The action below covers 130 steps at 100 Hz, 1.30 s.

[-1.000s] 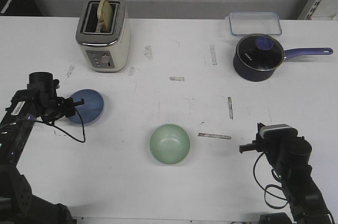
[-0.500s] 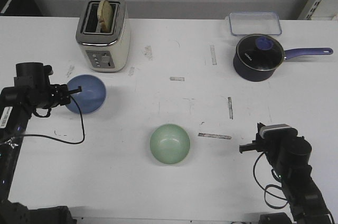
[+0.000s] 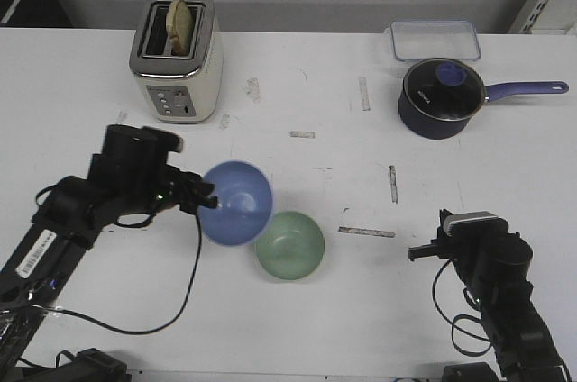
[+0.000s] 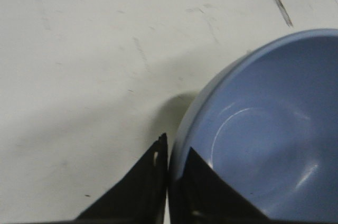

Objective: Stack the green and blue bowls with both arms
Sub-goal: 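Lift the blue bowl with the left gripper and lower it onto the green bowl, then open the left gripper and withdraw it from the stacked bowls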

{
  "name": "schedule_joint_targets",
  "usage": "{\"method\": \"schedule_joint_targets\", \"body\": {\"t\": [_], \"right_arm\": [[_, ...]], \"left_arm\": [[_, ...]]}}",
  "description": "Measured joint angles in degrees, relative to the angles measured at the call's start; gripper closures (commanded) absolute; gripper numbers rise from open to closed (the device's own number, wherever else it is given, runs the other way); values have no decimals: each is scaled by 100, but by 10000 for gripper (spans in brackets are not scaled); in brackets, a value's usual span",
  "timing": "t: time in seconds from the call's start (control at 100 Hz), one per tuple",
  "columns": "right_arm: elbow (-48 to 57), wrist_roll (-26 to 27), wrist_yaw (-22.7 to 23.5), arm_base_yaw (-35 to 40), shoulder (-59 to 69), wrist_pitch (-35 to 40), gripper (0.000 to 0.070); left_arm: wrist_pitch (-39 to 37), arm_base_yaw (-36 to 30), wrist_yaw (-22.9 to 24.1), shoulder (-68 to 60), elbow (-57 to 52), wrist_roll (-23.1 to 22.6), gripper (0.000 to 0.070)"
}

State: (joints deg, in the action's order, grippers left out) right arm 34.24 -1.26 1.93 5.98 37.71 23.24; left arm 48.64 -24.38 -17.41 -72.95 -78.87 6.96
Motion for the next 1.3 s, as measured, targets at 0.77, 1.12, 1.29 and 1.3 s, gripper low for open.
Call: {"method": "schedule_joint_targets", "body": {"t": [0.77, 1.12, 1.29, 1.3], "right_arm": [[0, 2, 0, 0, 0, 0, 700], [0, 2, 0, 0, 0, 0, 700], [0, 2, 0, 0, 0, -11, 700], [0, 2, 0, 0, 0, -15, 700]], "left_arm": [[-778, -1405, 614, -1923, 0, -151, 675], [-793, -1405, 610, -1923, 0, -151, 205], [-750, -1386, 612, -1727, -70, -151, 211], [-750, -1379, 612, -1707, -87, -151, 211]]}}
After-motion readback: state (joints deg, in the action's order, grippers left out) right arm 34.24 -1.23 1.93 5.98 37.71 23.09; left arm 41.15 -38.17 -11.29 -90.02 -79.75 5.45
